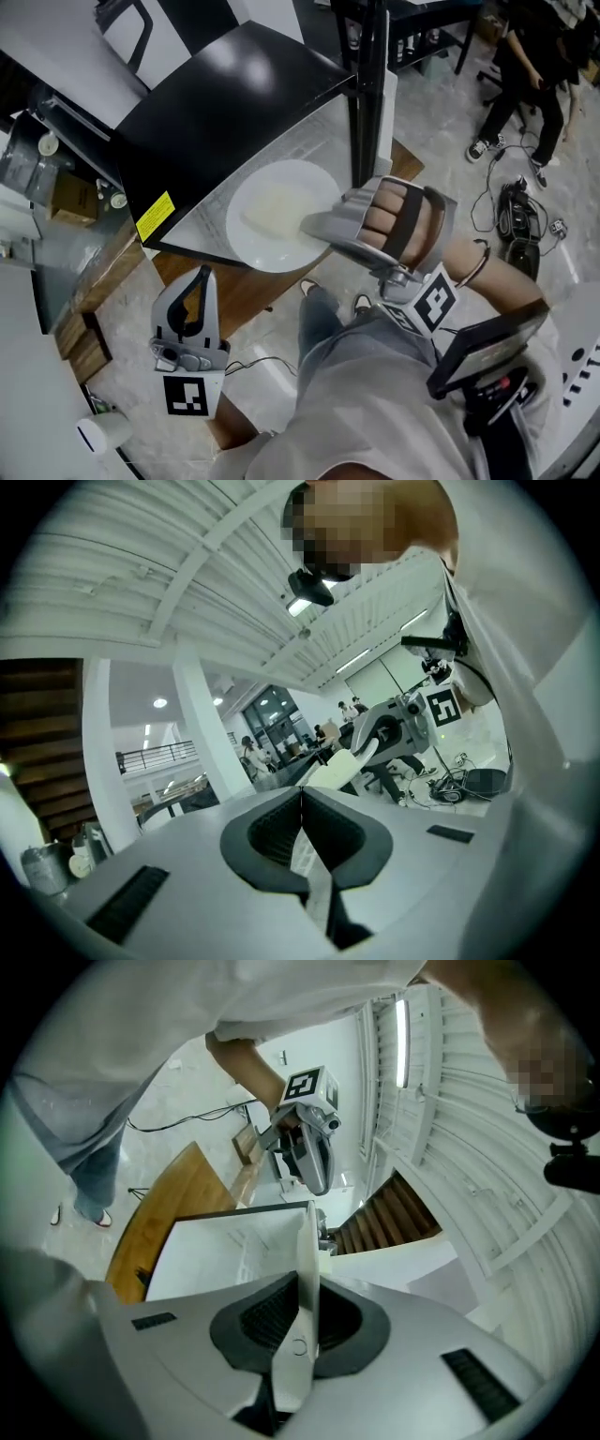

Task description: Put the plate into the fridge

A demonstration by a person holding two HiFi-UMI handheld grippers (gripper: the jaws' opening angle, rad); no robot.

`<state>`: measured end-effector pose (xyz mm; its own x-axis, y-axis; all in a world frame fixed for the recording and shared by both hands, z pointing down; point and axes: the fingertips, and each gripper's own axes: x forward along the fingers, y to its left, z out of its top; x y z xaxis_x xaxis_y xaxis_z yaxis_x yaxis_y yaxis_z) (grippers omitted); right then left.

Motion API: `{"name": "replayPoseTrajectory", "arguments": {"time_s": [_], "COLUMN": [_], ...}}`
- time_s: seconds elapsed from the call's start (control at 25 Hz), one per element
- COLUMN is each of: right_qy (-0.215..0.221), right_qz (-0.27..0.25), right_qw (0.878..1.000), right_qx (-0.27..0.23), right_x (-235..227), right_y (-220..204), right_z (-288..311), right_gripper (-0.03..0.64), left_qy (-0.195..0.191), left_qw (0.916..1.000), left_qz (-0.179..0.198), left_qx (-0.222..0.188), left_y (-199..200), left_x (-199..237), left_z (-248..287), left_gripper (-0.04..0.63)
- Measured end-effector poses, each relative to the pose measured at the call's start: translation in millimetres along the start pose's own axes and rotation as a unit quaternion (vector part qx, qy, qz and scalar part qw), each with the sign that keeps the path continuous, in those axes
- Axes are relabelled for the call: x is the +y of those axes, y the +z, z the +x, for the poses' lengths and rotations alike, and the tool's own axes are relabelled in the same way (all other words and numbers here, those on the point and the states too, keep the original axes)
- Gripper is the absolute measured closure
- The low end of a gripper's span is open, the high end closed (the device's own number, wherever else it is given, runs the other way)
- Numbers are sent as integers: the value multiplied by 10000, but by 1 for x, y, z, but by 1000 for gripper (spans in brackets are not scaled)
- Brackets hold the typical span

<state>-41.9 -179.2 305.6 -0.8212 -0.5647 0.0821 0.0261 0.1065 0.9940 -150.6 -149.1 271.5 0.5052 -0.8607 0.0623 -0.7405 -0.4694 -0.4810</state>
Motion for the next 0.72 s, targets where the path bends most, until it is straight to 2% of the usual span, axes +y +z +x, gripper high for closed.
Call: {"name": "replayPoseTrajectory", "arguments": {"time_s": [0.12,0.2,0.32,0.4,0.48,0.64,0.72], "right_qy": [334,397,391,424,419,411,445], "right_qz": [250,304,137,41,50,-78,-114], "right_qw": [9991,9985,9978,9971,9967,9961,9959], "right_qx": [88,242,522,633,688,779,776], "right_x": [39,59,80,90,96,102,104], "right_y": [-8,-21,-41,-49,-54,-60,-60], "right_z": [16,35,71,93,112,145,155], "right_gripper": [575,575,575,575,575,575,575], "left_qy": [389,417,127,97,316,678,816], "left_qw": [9978,9955,9956,9961,9951,9918,9892], "left_qz": [-182,-94,-325,-138,126,-80,47], "left_qx": [500,844,864,867,925,1085,1213], "left_y": [-34,-57,-77,-88,-101,-133,-143], "left_x": [-18,-36,-62,-67,-64,-50,-45], "left_z": [-1,4,24,42,61,91,103], "left_gripper": [577,577,577,577,577,577,577]}}
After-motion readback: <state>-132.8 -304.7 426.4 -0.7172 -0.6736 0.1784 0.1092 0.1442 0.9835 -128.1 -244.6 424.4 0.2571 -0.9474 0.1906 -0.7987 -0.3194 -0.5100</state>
